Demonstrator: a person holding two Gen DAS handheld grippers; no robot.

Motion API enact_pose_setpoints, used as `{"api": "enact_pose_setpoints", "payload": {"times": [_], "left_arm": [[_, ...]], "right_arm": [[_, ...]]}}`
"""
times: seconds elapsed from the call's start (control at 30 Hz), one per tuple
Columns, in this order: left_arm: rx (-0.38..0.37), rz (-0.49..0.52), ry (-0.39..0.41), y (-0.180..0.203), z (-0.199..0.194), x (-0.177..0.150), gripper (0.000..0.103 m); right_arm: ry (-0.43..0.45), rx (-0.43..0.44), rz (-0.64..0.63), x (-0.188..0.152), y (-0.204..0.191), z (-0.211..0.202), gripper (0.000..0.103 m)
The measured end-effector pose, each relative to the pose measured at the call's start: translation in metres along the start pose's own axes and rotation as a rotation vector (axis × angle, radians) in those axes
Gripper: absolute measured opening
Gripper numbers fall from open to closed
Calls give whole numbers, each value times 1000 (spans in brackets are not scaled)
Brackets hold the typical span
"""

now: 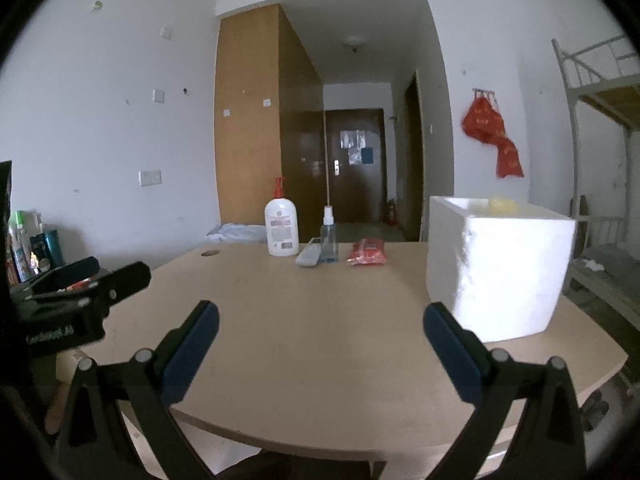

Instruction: Organize soft objects

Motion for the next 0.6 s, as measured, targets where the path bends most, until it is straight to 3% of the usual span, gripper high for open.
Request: {"api": "enact_pose_setpoints", "payload": {"times": [0.23, 0.6], "left_arm": [[-10, 33, 17, 10, -18, -8, 103], [-48, 15, -4, 14, -9, -7, 103]], "right_arm": [[25, -17, 3, 3, -2, -10, 103], [23, -68, 41, 5, 13, -10, 103]]}}
Point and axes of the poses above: each gripper's, at about its wrist camera, not at the fingertips, and z roughly the way its jaws point, y to its right, x to its top, the point moved 8 cm from there along z, roughly the way its jaws point, and after that the axes turned 7 degrees about x, right-handed, at the moved point
